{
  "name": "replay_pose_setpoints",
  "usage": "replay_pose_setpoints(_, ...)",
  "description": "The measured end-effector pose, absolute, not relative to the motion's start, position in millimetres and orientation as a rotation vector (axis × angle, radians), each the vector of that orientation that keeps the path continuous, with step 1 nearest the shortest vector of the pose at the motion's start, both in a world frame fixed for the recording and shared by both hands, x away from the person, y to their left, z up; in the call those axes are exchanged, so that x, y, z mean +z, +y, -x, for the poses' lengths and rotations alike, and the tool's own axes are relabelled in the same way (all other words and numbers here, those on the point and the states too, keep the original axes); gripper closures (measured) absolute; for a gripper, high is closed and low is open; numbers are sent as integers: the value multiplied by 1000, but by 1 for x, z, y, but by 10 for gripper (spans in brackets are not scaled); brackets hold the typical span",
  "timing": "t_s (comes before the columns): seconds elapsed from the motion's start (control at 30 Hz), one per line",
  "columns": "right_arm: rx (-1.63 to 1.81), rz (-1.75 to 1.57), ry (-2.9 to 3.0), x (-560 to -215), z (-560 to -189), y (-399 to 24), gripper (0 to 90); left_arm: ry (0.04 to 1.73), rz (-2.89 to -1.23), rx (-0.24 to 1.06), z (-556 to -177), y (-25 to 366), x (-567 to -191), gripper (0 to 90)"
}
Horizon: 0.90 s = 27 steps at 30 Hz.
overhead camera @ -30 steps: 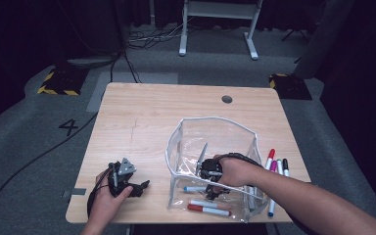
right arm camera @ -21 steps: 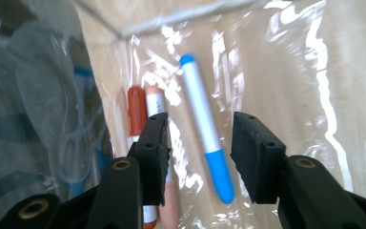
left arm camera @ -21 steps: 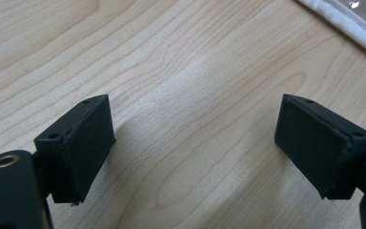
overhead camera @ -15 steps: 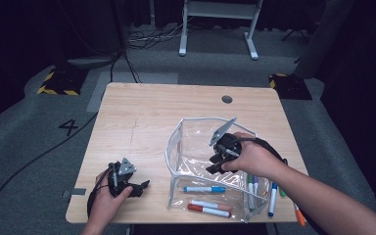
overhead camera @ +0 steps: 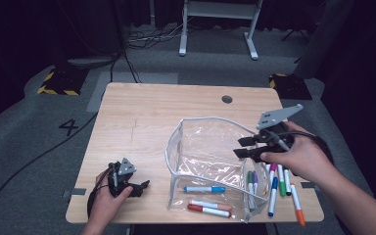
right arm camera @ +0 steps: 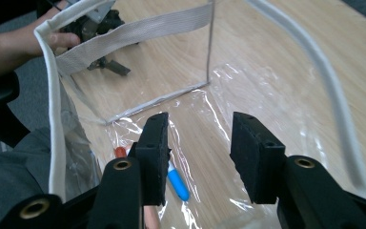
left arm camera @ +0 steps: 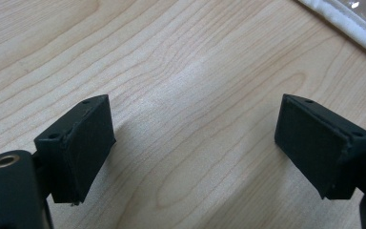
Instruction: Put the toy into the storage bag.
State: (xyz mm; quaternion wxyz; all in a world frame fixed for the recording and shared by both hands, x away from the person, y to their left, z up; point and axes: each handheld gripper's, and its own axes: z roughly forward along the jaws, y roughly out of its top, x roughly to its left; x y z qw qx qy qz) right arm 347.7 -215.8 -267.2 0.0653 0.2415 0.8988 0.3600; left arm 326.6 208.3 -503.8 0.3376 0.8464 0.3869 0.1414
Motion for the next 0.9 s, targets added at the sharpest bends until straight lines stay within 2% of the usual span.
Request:
replay_pose_setpoints(0.23,1148,-850,2598,-260,-337,-268,567,1008,-2205,369,-327,208,-504,133)
replay_pose_setpoints(0.6,1158,-1024,2467,-271,-320,-334,550,1008,-2205,369,-327,208,-504,133)
replay_pose_setpoints(0.9,1078,-1167,2386,-313,-309,-377,534,1008,-2205,369,-327,208,-504,133)
